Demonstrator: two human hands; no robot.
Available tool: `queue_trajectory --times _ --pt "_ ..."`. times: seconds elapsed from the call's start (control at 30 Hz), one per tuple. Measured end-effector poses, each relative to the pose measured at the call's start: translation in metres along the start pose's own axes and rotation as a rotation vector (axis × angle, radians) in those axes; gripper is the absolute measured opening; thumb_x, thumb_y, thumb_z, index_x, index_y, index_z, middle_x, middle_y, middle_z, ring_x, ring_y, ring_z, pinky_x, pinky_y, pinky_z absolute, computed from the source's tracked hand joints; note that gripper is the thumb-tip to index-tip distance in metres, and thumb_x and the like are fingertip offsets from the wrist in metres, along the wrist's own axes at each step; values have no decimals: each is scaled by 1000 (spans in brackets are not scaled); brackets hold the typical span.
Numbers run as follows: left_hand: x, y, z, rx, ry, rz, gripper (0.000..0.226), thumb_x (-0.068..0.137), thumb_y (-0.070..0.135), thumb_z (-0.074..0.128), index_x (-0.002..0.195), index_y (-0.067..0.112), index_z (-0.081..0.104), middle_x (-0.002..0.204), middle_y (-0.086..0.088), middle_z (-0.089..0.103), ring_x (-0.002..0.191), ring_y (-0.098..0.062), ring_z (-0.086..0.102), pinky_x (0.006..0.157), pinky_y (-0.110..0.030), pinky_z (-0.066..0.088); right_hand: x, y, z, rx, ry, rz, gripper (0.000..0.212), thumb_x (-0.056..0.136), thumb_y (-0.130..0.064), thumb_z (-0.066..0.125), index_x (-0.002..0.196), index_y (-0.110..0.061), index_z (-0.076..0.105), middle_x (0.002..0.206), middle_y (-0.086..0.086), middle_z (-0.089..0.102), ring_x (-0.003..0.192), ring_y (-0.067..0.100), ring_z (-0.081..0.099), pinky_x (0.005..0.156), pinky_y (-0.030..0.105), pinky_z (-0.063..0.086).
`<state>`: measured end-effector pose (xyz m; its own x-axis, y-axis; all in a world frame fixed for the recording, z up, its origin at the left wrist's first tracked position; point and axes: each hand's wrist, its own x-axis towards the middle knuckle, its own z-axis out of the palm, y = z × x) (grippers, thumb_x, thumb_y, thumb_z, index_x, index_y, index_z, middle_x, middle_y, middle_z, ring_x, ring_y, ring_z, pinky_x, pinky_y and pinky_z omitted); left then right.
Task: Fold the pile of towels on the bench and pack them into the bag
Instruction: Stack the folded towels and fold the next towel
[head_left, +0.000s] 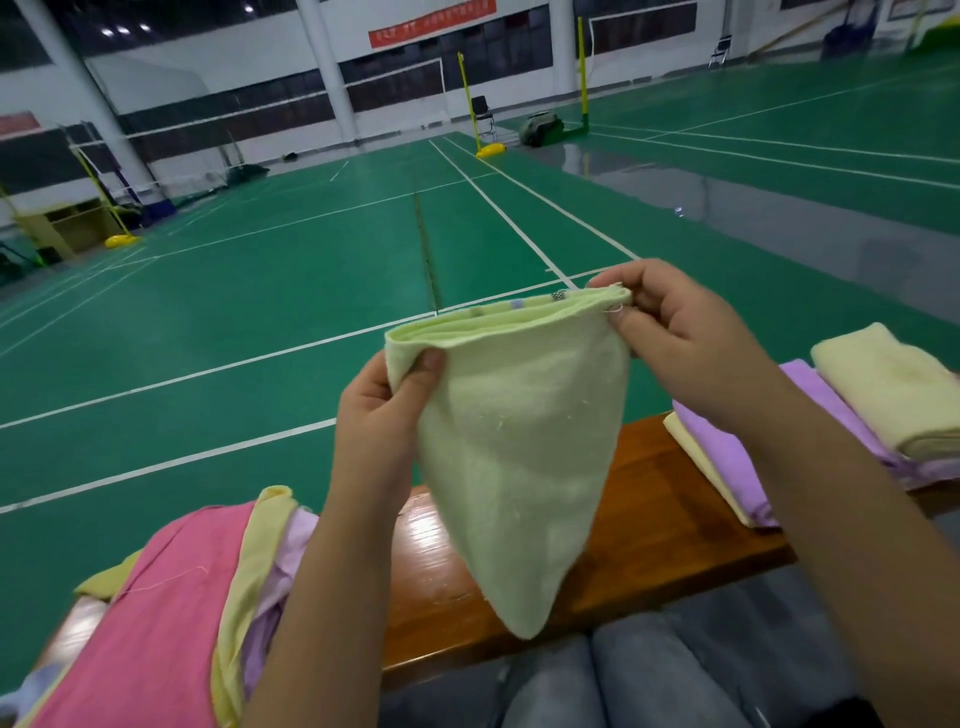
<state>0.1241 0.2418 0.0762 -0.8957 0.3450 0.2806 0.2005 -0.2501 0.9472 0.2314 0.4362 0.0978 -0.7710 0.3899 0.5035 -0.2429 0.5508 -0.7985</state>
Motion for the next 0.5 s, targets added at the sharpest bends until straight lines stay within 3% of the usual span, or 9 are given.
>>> queue_trajectory --times 0.1,0.17,0.3,0.5 --pt "-5 3 2 -23 17 -18 14 75 31 65 79 19 71 73 7 68 68 -8 60 63 -26 49 -1 0 -1 43 -20 58 22 96 -11 48 107 -26 60 93 -11 69 91 12 64 87 45 53" --pt "-12 3 2 -65 6 -62 17 76 32 63 80 17 71 73 5 69 67 -9 63 62 -27 53 -6 1 0 136 -40 108 22 97 -9 48 103 -26 61 84 -15 69 83 5 64 85 39 56" --pt "-25 7 0 -146 -32 -67 20 79 28 59 74 20 77 76 5 71 69 -8 66 62 -25 55 -15 -4 -6 330 -95 133 21 96 -4 46 100 -18 62 71 -12 67 66 3 60 65 22 54" --pt "-23 13 -1 -86 -69 -15 21 77 30 59 87 13 65 72 8 69 67 -5 63 62 -21 53 -8 0 -13 406 -84 135 21 95 -5 48 99 -19 64 73 -10 68 68 6 60 64 22 52"
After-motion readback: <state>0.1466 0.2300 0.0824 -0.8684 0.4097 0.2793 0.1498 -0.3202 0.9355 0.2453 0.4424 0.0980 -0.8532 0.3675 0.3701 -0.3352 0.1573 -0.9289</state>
